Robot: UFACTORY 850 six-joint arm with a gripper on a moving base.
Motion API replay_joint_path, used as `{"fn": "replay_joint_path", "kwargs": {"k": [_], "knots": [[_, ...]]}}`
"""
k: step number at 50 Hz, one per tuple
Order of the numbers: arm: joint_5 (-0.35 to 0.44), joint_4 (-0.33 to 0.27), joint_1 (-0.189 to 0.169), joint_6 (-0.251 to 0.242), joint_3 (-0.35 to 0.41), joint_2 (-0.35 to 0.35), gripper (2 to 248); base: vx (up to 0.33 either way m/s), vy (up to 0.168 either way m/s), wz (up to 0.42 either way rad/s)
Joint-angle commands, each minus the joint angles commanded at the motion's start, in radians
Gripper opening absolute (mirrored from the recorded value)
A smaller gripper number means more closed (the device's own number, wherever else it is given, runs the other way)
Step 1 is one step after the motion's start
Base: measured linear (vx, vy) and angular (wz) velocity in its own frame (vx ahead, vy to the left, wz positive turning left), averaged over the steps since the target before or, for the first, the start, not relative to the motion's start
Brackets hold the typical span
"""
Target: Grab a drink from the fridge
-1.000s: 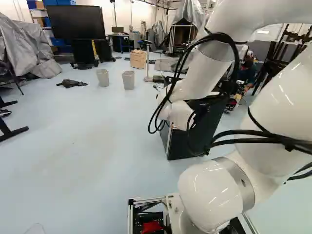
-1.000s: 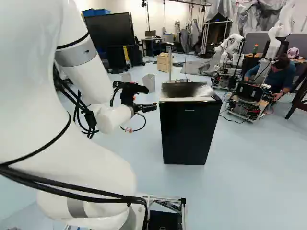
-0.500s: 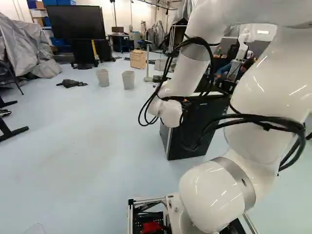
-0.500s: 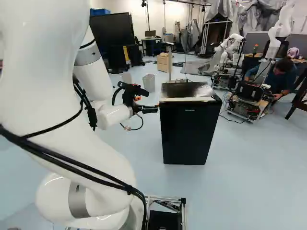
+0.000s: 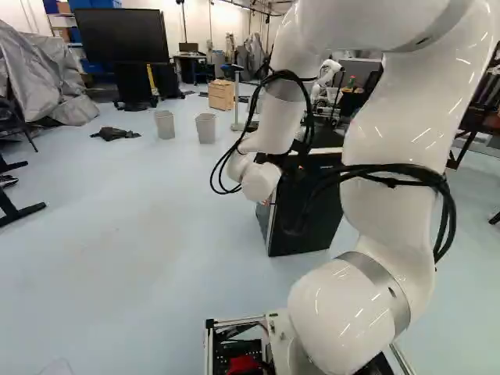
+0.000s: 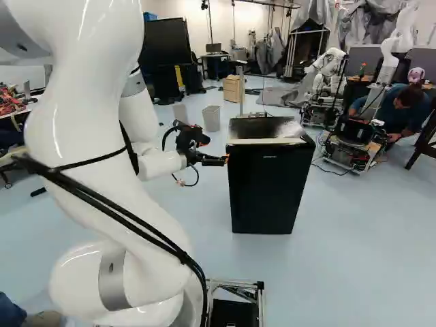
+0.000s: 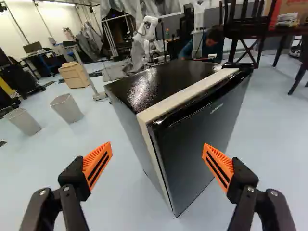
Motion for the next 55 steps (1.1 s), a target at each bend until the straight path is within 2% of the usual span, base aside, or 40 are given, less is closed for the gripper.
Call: {"fn": "replay_joint_path", "kwargs": {"k": [12,18,55], "knots": [[0.037,0.104,0.015,0.000,-0.042,-0.068,247,0.000,0.000,0.000],[0.048,0.136,0.016,0.000,-0.061,-0.100,247,0.000,0.000,0.000],[0.051,0.147,0.008,0.000,-0.144,-0.259,247,0.000,0.000,0.000]]}}
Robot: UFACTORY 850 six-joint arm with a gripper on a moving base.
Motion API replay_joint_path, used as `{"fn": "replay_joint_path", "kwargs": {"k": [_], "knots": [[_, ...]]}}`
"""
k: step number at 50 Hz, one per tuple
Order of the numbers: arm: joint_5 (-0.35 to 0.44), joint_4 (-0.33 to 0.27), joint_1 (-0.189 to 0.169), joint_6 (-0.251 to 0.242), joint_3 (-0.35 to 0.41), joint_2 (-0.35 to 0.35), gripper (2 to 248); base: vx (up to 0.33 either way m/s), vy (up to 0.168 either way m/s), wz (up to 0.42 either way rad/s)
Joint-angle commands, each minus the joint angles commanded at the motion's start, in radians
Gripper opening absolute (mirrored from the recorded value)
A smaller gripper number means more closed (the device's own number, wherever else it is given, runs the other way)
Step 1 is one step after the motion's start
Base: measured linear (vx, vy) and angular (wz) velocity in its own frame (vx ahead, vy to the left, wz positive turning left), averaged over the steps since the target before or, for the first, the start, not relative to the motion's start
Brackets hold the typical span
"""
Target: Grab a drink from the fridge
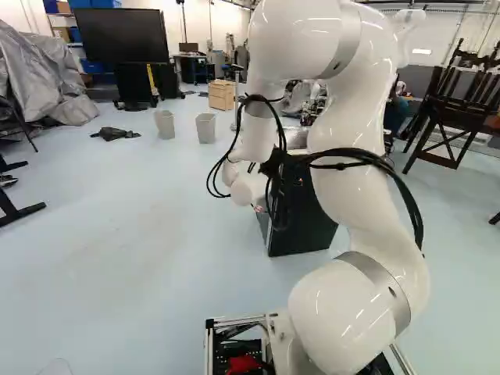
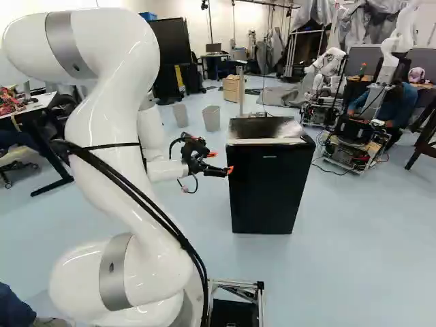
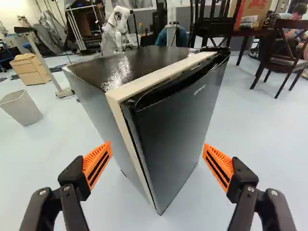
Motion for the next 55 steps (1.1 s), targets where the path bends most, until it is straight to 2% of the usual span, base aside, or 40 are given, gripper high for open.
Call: {"fn": "replay_joint_path", "kwargs": {"k": [37,55], "knots": [[0.000,0.000,-0.056,0.000,-0.086,-0.056,247,0.000,0.000,0.000],[0.001,0.000,-0.085,0.000,-0.104,-0.067,247,0.000,0.000,0.000]]}}
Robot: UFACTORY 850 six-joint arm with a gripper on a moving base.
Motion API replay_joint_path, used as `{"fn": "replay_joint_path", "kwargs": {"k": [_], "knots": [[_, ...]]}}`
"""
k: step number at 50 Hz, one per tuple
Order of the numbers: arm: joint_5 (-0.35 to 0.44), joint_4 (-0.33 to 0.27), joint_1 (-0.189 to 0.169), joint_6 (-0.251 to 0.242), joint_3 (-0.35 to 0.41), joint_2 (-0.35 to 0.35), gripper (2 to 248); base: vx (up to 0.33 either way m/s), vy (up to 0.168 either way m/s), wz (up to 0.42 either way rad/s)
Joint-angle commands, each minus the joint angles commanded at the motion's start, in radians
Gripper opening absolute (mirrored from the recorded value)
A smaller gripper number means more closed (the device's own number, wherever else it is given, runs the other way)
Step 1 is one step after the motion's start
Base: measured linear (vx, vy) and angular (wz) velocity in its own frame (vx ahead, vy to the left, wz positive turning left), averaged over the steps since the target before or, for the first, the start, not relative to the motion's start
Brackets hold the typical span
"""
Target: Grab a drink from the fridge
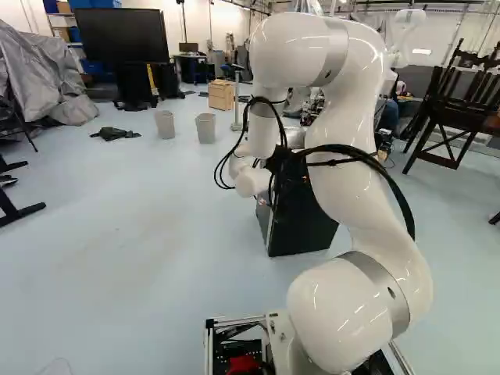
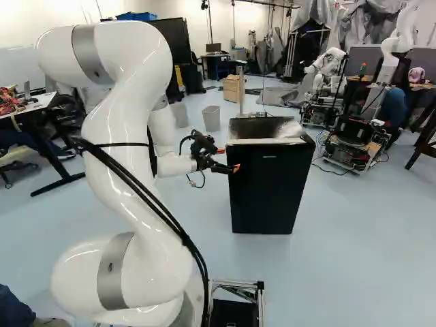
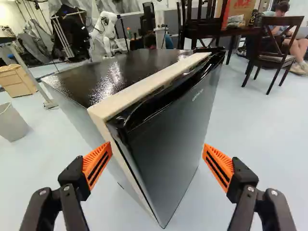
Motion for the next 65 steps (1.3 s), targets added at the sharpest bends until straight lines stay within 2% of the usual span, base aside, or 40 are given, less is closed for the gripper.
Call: {"fn": "replay_joint_path", "kwargs": {"k": [65], "knots": [[0.043,0.000,-0.015,0.000,-0.012,-0.007,247,0.000,0.000,0.000]]}}
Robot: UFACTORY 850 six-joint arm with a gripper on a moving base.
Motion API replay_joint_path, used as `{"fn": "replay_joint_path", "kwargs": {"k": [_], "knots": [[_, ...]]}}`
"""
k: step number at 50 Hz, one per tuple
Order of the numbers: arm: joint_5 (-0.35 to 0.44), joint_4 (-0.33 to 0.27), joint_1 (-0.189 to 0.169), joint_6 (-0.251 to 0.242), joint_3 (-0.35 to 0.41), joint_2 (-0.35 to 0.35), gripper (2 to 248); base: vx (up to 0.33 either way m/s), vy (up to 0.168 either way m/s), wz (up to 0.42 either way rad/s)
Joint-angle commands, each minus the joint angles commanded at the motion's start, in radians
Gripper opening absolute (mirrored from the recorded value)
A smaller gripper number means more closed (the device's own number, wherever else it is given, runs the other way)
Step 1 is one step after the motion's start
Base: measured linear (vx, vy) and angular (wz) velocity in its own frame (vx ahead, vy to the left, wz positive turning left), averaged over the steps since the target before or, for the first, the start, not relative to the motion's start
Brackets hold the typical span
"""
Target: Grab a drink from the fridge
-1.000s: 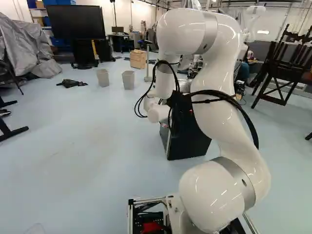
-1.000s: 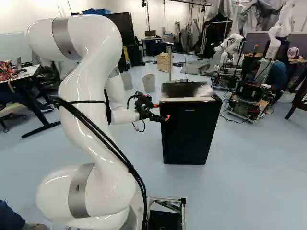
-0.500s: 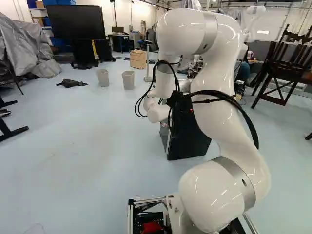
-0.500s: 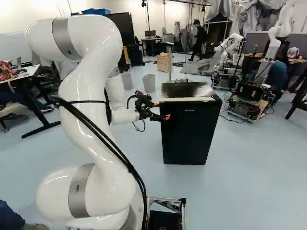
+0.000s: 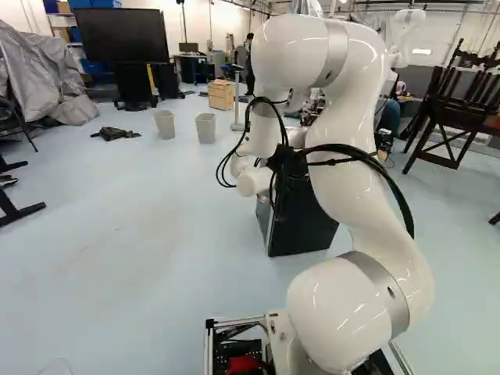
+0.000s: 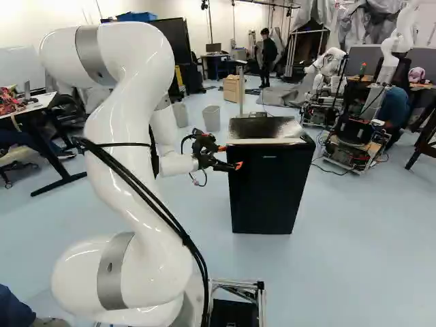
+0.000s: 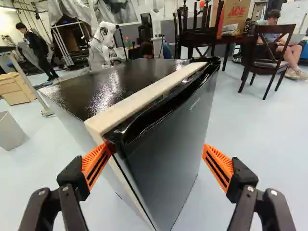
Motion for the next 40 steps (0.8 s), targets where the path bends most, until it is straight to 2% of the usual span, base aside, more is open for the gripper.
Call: {"fn": "replay_joint_path", "kwargs": {"k": [23,40], "knots": [[0.000,0.000,-0.020,0.000,0.007,0.004,247,0.000,0.000,0.000],[0.000,0.000,-0.020,0.000,0.069,0.042,247,-0.001,-0.001,-0.004]]}}
